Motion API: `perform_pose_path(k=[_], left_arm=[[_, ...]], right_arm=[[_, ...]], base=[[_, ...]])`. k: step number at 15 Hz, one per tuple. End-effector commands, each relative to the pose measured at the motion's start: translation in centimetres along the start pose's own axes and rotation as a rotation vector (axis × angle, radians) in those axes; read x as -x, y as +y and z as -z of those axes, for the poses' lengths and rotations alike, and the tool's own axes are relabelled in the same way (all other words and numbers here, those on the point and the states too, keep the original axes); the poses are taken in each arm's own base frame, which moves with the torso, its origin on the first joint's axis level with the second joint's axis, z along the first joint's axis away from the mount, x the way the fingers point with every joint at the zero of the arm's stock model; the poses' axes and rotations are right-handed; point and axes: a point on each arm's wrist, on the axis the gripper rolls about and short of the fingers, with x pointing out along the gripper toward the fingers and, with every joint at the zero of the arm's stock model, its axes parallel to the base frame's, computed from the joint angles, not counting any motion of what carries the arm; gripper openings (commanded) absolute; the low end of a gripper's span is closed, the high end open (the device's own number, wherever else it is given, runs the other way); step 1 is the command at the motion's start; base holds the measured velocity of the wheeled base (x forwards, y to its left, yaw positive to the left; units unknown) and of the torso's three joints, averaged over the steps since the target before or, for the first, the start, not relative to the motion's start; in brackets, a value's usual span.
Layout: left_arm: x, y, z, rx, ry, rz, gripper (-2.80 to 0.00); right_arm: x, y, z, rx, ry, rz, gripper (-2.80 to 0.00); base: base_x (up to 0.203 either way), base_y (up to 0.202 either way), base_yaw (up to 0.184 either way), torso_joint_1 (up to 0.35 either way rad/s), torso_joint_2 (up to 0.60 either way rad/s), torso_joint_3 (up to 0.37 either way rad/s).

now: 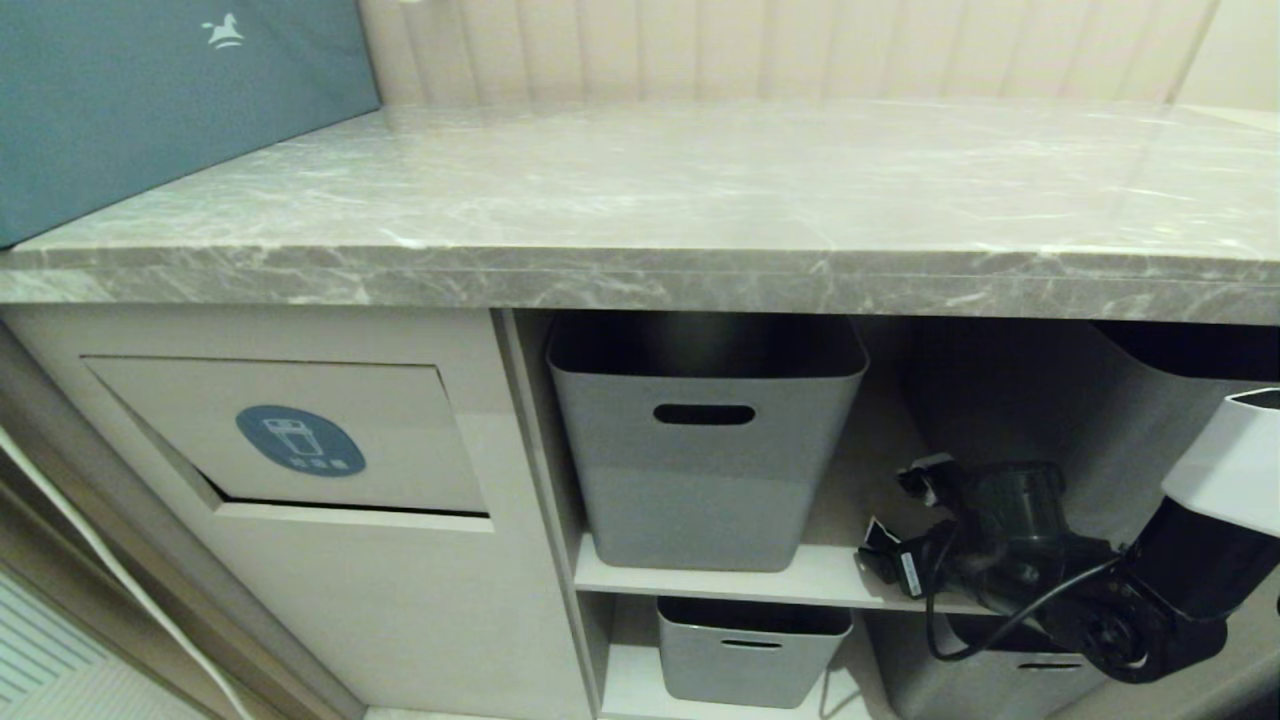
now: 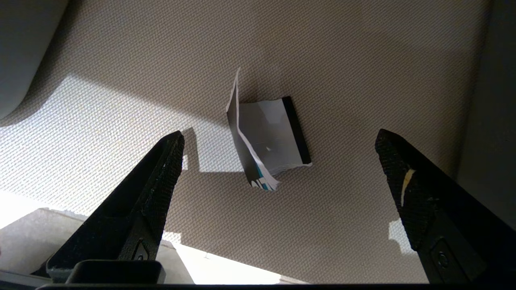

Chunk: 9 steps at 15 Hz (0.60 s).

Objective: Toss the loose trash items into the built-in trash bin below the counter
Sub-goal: Pick up the garbage

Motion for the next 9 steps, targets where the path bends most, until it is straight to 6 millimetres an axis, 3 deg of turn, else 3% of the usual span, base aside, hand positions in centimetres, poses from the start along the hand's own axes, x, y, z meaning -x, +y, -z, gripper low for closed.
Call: perform_pose_path(k=[1, 2, 3, 9], left_arm=[[-0.02, 0.00, 0.04, 0.000, 0.003, 0.000, -2.80], [-0.01, 0.00, 0.04, 0.000, 0.001, 0.000, -2.80], [-0.02, 0.00, 0.04, 0.000, 0.003, 0.000, -2.80], [-0.02, 0.00, 0.04, 0.000, 0.003, 0.000, -2.80]], right_arm=[[-0.16, 0.03, 0.08, 0.000, 0.001, 0.000, 0.00], [-0.35, 0.06, 0.23, 0.000, 0.005, 0.000, 0.00], [-0.43, 0.07, 0.29, 0.001, 0.007, 0.000, -2.80], [-1.08, 0.45, -0.14, -0.001, -0.008, -0.007, -2.80]], base=[[0.000, 0.000, 0.000, 0.000, 0.00, 0.000], [0.000, 0.000, 0.000, 0.000, 0.00, 0.000], [0.000, 0.000, 0.000, 0.000, 0.00, 0.000], [0.000, 0.000, 0.000, 0.000, 0.00, 0.000]])
